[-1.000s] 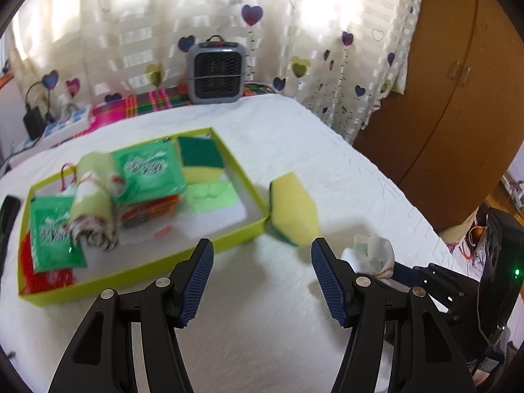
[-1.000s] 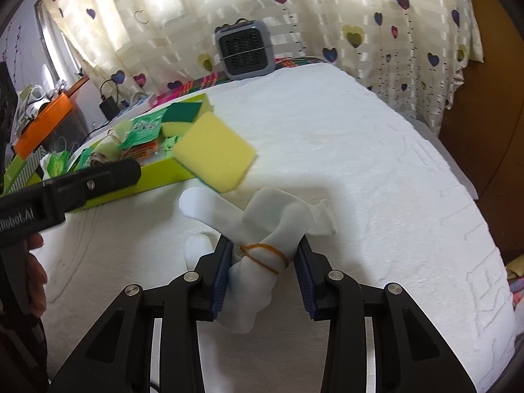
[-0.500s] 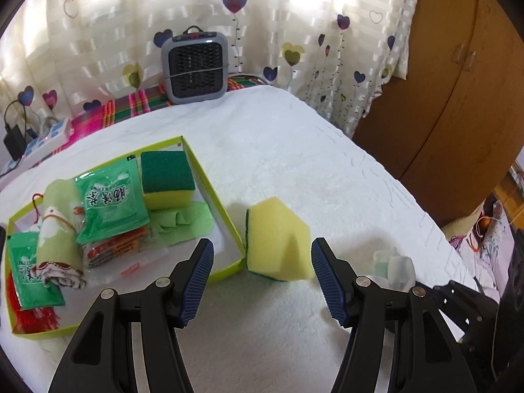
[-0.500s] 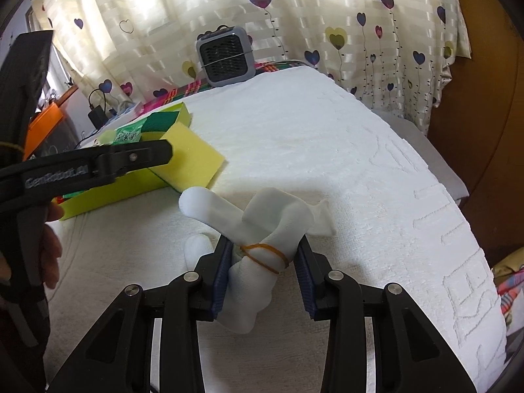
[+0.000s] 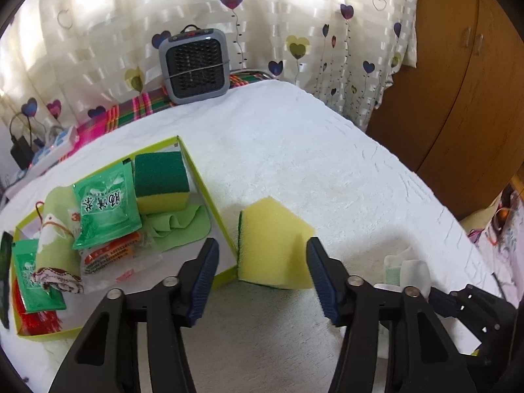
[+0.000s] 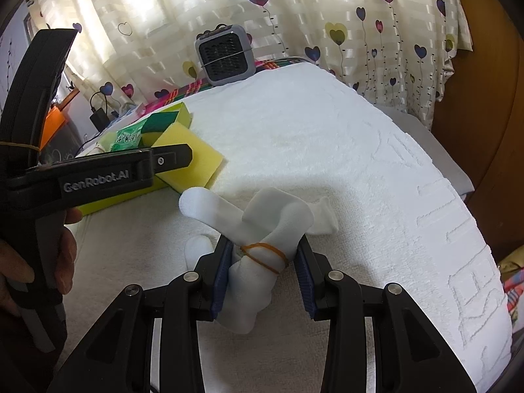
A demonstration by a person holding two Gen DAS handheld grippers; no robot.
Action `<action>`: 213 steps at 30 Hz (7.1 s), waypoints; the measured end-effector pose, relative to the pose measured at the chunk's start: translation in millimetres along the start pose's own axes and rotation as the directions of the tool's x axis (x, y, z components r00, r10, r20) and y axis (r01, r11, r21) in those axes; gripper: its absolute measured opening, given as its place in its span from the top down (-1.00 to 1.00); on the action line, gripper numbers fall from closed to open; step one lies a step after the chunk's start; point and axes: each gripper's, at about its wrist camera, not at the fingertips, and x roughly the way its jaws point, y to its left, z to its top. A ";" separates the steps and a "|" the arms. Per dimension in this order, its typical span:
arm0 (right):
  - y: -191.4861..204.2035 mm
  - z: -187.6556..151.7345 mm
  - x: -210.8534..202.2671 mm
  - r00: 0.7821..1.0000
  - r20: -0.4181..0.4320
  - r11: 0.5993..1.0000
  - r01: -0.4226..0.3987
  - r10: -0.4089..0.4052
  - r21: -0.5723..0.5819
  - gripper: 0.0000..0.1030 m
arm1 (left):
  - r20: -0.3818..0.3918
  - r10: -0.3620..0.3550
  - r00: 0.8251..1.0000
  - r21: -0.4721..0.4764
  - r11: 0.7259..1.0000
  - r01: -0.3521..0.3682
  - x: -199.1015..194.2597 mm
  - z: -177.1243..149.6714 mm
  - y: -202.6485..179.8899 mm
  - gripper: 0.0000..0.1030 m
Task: Organize soft objects
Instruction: 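Lift the socks with the right gripper while the left gripper grasps the yellow sponge, then carry the yellow sponge and white socks over the box lid with both grippers, then lower the sponge and socks into the box lid and open both grippers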
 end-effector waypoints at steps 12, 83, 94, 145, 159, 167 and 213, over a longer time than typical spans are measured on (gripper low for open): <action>-2.1 0.1 0.6 1.000 -0.002 1.000 -0.016 0.016 0.013 0.25 | 0.016 0.035 0.999 0.005 0.999 -0.036 -3.8 -2.6 -5.3 0.29; 13.5 1.3 -35.9 0.994 0.091 0.998 0.056 -0.053 -0.032 0.25 | 0.192 -0.018 0.981 -0.033 0.999 0.025 -85.2 -42.5 6.1 0.43; 33.9 7.7 -41.6 0.991 0.122 0.996 0.055 -0.046 -0.074 0.25 | 0.221 0.010 0.975 -0.076 0.997 0.007 -101.6 -46.0 31.0 0.43; 148.9 64.9 37.3 0.995 0.097 0.969 0.006 0.018 -0.246 0.25 | 0.187 0.162 0.969 -0.306 0.947 -0.099 -78.6 -43.8 181.3 0.42; 151.2 64.3 60.0 0.997 0.076 0.959 0.039 -0.018 -0.282 0.25 | 0.181 0.119 0.976 -0.258 0.964 -0.070 -68.1 -42.7 161.7 0.41; 152.6 62.5 61.8 0.997 0.080 0.954 0.043 -0.020 -0.297 0.25 | 0.172 0.103 0.980 -0.245 0.968 -0.059 -65.7 -47.5 155.9 0.41; 144.6 58.0 42.5 0.989 0.134 0.971 -0.022 0.055 -0.236 -0.08 | 0.137 0.079 0.987 -0.280 0.959 -0.038 -69.2 -66.4 169.5 0.12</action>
